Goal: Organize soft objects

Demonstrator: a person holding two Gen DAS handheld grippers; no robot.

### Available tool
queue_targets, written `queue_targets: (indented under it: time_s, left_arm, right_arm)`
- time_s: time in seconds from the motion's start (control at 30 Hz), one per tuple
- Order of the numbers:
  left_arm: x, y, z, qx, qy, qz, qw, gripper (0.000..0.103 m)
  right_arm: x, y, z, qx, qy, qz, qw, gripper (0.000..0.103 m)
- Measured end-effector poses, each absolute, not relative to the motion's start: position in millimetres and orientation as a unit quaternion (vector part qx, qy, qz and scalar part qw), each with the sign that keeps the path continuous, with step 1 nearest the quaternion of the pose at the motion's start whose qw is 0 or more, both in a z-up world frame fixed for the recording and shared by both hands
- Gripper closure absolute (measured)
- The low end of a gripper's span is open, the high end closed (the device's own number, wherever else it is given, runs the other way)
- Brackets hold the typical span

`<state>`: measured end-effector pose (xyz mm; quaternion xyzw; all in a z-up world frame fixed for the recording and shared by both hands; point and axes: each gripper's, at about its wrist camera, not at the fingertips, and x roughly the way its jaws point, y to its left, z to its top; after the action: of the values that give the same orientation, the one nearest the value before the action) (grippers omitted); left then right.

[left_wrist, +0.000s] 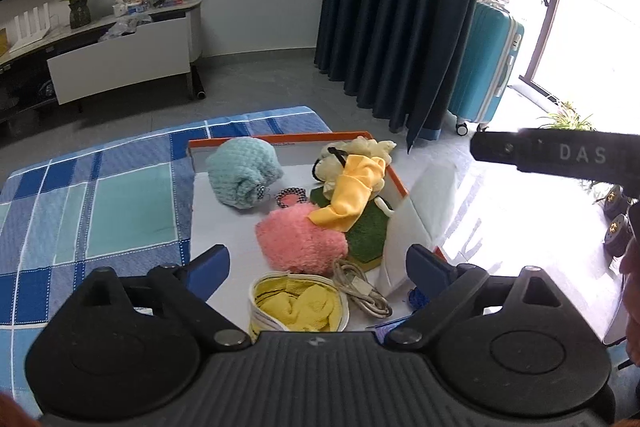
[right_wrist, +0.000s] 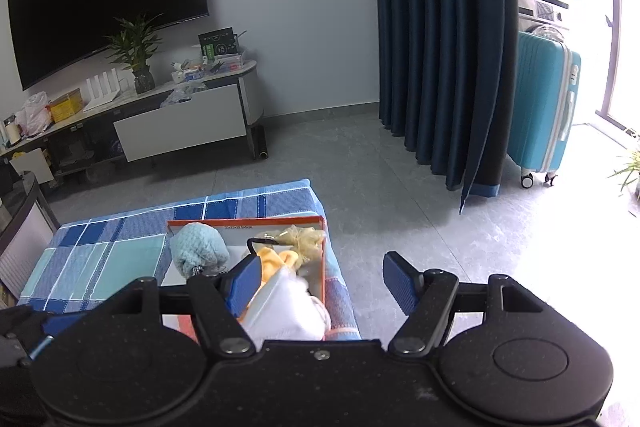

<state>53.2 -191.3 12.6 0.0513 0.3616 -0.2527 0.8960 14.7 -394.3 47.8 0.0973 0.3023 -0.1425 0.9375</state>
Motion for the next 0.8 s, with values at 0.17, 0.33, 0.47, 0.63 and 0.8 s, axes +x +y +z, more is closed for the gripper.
queue_targets:
  time_s: [0.17,0.33,0.47,0.63,0.8]
  left_arm:
    - [45,-185,19,0.05,0.357,-0.231,0.904,0.001]
    - [33,-180,22,0.05,0.353,-0.216,0.909,0.0]
    - [25,-175,21,0.049,0.355,-0.203,0.911,0.0]
    - [14,-170,16,0.055,0.363,-0.19,0.91,0.0]
    - [1,-162,8,0.063,0.375,-0.171,0.909,0.0]
  right_arm:
    - [-5,-387,51,0.092,0.3,-0.144,0.939,0.023]
    - [-23,-380,51,0.082,0.302,-0.147,0.938,0.023]
    - [-39,-374,47,0.087,0.307,-0.144,0.937,0.023]
    - [-58,-363,37,0.077,0.323,-0.135,0.934,0.022]
    - [-73,-355,27,0.08,0.335,-0.129,0.93,0.022]
